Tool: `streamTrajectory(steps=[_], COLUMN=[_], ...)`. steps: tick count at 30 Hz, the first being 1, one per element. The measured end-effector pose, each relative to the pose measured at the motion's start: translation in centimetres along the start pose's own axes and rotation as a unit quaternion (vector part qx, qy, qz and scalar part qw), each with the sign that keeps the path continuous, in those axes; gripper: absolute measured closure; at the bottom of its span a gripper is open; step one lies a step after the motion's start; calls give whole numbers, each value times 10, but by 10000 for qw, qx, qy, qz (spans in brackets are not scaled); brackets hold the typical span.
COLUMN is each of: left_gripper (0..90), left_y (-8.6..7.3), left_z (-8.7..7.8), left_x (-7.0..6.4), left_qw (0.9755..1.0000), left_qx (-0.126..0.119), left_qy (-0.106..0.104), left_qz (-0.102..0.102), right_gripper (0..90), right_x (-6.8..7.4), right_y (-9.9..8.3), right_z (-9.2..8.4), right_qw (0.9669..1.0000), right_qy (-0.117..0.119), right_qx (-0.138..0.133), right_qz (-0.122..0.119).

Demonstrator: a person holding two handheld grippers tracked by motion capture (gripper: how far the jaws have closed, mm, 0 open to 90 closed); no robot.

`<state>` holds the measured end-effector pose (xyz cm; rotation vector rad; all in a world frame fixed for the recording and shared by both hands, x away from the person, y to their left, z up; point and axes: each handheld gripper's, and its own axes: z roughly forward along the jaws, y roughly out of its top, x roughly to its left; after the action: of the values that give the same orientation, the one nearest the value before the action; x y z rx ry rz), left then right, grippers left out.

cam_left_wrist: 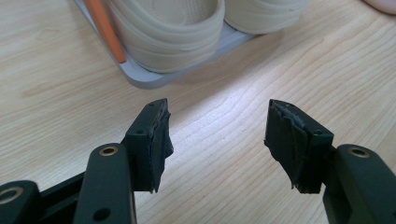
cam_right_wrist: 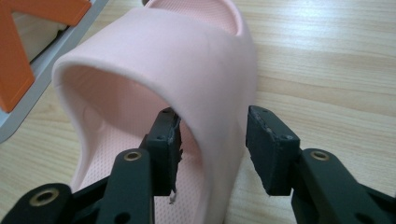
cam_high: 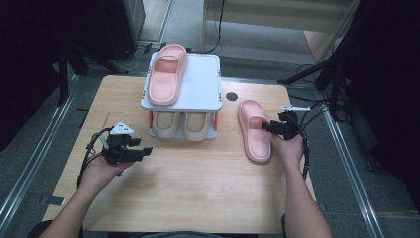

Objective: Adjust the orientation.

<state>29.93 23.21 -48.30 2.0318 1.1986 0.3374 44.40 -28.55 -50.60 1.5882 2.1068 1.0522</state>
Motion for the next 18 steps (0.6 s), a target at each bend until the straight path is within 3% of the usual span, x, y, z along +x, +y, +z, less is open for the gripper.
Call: streamTrajectory(steps=[10,18], left_gripper=[401,401], left_y=[-4,-6], left_z=[-2,-3], left_x=[1,2], left_qw=[10000,10000], left_qx=[34,53], left_qy=[49,57], left_qz=[-48,-62], right_gripper=[574,590], right_x=[3,2], right_y=[3,4], right_z=[8,14], right_qw=[10000,9997], right_qy=[-67,-91], right_qx=[-43,-120], right_qz=[28,190])
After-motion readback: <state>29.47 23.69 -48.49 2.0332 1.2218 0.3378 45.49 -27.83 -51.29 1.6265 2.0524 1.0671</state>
